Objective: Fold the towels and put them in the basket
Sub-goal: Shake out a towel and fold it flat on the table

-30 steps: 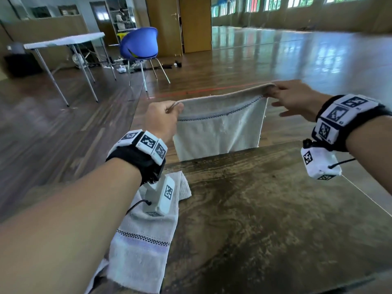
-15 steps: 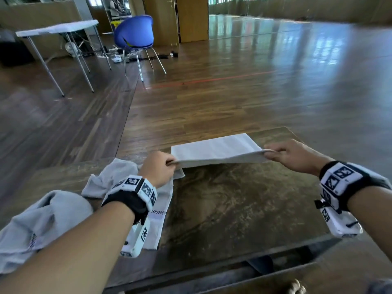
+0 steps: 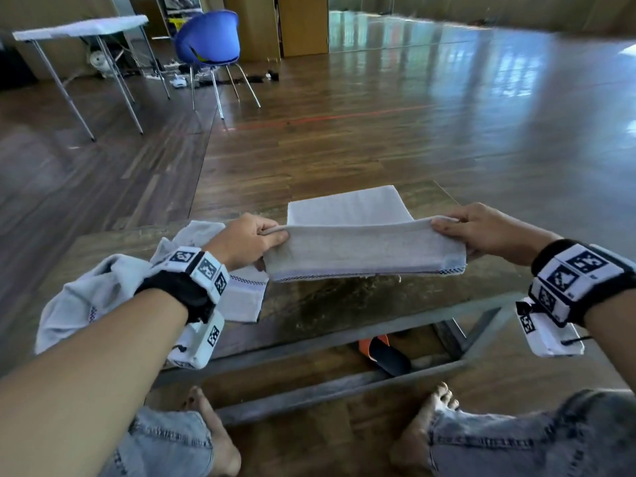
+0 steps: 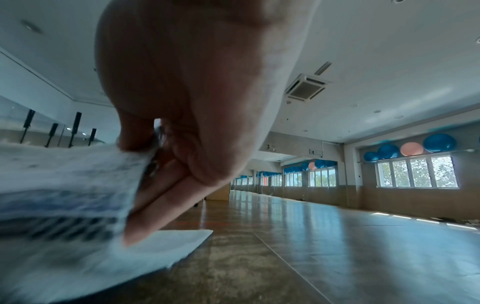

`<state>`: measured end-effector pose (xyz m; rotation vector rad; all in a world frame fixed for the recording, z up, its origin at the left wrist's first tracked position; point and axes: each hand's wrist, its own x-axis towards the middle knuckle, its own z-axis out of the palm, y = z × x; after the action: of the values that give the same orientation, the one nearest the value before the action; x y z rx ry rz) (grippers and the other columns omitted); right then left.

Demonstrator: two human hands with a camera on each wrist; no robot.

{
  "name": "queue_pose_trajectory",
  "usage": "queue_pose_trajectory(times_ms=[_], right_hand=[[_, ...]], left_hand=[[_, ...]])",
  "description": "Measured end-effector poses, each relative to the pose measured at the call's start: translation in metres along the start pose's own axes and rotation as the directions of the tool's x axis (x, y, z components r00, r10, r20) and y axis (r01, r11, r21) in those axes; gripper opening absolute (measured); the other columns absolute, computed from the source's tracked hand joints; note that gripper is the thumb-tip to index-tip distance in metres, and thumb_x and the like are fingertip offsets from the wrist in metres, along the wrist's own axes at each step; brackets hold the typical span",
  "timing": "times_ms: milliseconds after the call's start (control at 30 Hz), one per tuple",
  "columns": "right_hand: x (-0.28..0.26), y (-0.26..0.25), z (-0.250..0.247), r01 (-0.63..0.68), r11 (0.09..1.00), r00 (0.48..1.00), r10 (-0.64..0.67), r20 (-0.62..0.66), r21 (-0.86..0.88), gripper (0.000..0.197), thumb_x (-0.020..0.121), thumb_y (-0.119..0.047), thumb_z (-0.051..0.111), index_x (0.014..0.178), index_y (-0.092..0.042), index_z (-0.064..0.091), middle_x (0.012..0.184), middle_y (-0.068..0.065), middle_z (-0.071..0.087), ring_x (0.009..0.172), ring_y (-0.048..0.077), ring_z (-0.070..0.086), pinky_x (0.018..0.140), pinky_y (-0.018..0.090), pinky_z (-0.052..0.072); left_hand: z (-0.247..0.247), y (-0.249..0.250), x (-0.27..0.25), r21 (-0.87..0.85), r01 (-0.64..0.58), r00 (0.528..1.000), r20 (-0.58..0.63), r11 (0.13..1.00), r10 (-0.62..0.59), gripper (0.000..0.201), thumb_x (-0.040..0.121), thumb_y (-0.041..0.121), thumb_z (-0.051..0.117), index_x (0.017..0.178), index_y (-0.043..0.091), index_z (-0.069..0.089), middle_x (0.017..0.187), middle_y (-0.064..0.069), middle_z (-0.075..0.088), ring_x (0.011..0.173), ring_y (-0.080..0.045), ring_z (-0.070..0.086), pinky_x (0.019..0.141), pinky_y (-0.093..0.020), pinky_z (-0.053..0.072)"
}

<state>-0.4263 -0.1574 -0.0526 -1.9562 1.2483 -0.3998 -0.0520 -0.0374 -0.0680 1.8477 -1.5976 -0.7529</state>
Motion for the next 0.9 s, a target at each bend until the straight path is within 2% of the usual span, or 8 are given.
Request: queue_pose_trajectory(times_ms=[67, 167, 233, 400, 500, 600, 700, 900], right_hand=[[-0.021, -0.002, -0.005, -0.079, 0.996, 0.988, 0.072, 0.135, 0.043, 0.029, 0.102, -0.038, 0.053, 0.107, -0.015, 0.071, 0.081, 0.012, 0.074, 0.066, 0.022, 0.072, 0.056, 0.031, 0.058], [-0.045, -0.005, -0.014, -0.177, 0.981, 0.936, 0.143, 0.322, 0.082, 0.035, 0.100, -0.040, 0.054, 0.112, -0.013, 0.072, 0.085, 0.019, 0.074, 0.069, 0.029, 0.072, 0.058, 0.032, 0.059], [-0.054, -0.007, -0.020, -0.229, 0.968, 0.894, 0.167, 0.416, 0.105, 0.043, 0.092, -0.045, 0.060, 0.113, -0.010, 0.074, 0.079, 0.017, 0.072, 0.062, 0.025, 0.069, 0.053, 0.029, 0.056], [-0.053, -0.008, -0.031, -0.285, 0.946, 0.797, 0.142, 0.587, 0.157, 0.047, 0.092, -0.043, 0.063, 0.117, -0.005, 0.072, 0.090, 0.022, 0.070, 0.067, 0.029, 0.067, 0.055, 0.030, 0.055], [-0.032, -0.003, -0.027, -0.241, 0.958, 0.904, 0.162, 0.395, 0.157, 0.038, 0.095, -0.038, 0.062, 0.112, -0.007, 0.074, 0.077, 0.018, 0.066, 0.059, 0.026, 0.063, 0.049, 0.028, 0.051], [0.000, 0.007, -0.015, -0.144, 0.981, 0.983, 0.126, 0.131, 0.134, 0.025, 0.100, -0.032, 0.059, 0.103, -0.011, 0.073, 0.073, 0.008, 0.070, 0.057, 0.016, 0.068, 0.047, 0.027, 0.052], [0.038, 0.019, 0.001, -0.090, 0.994, 0.992, 0.095, -0.083, 0.057, 0.021, 0.099, -0.029, 0.061, 0.090, -0.013, 0.071, 0.069, 0.004, 0.064, 0.048, 0.006, 0.061, 0.041, 0.022, 0.047], [0.114, 0.040, 0.016, -0.122, 0.978, 0.955, 0.069, -0.287, -0.170, 0.018, 0.093, -0.034, 0.069, 0.080, -0.022, 0.065, 0.076, 0.004, 0.062, 0.057, 0.021, 0.059, 0.048, 0.024, 0.042]], left_hand=[[-0.002, 0.008, -0.014, -0.034, 0.004, 0.999, 0.045, 0.999, -0.003, 0.028, 0.097, 0.024, 0.064, 0.093, -0.003, 0.071, 0.087, -0.017, 0.070, 0.068, -0.036, 0.071, 0.049, -0.033, 0.057], [0.001, 0.020, -0.040, -0.084, 0.047, 0.981, 0.193, 0.995, -0.030, 0.029, 0.096, 0.023, 0.065, 0.070, 0.012, 0.073, 0.069, -0.006, 0.065, 0.052, -0.014, 0.064, 0.047, -0.023, 0.050], [0.002, 0.027, -0.056, -0.137, 0.130, 0.933, 0.353, 0.982, -0.074, 0.031, 0.096, 0.022, 0.065, 0.067, 0.020, 0.077, 0.068, -0.005, 0.067, 0.057, -0.014, 0.063, 0.054, -0.026, 0.051], [-0.006, 0.034, -0.065, -0.289, 0.306, 0.840, 0.530, 0.907, -0.114, 0.026, 0.092, 0.022, 0.066, 0.108, 0.003, 0.075, 0.106, -0.024, 0.068, 0.090, -0.034, 0.062, 0.073, -0.035, 0.054], [-0.004, 0.030, -0.048, -0.258, 0.271, 0.897, 0.416, 0.927, -0.146, 0.030, 0.094, 0.021, 0.066, 0.112, -0.002, 0.071, 0.106, -0.029, 0.069, 0.090, -0.037, 0.064, 0.078, -0.041, 0.054], [0.005, 0.021, -0.016, -0.208, 0.196, 0.972, 0.166, 0.958, -0.163, 0.022, 0.093, 0.019, 0.068, 0.079, 0.001, 0.069, 0.071, -0.015, 0.060, 0.060, -0.021, 0.057, 0.054, -0.026, 0.048], [0.014, 0.008, 0.021, -0.077, 0.120, 0.992, -0.039, 0.990, -0.123, 0.018, 0.092, 0.021, 0.071, 0.081, 0.007, 0.073, 0.071, -0.007, 0.065, 0.061, -0.017, 0.057, 0.057, -0.026, 0.046], [0.029, -0.010, 0.103, 0.139, 0.080, 0.970, -0.238, 0.987, -0.045, 0.014, 0.087, 0.024, 0.076, 0.079, 0.014, 0.070, 0.066, -0.005, 0.068, 0.054, -0.021, 0.060, 0.051, -0.030, 0.046]])
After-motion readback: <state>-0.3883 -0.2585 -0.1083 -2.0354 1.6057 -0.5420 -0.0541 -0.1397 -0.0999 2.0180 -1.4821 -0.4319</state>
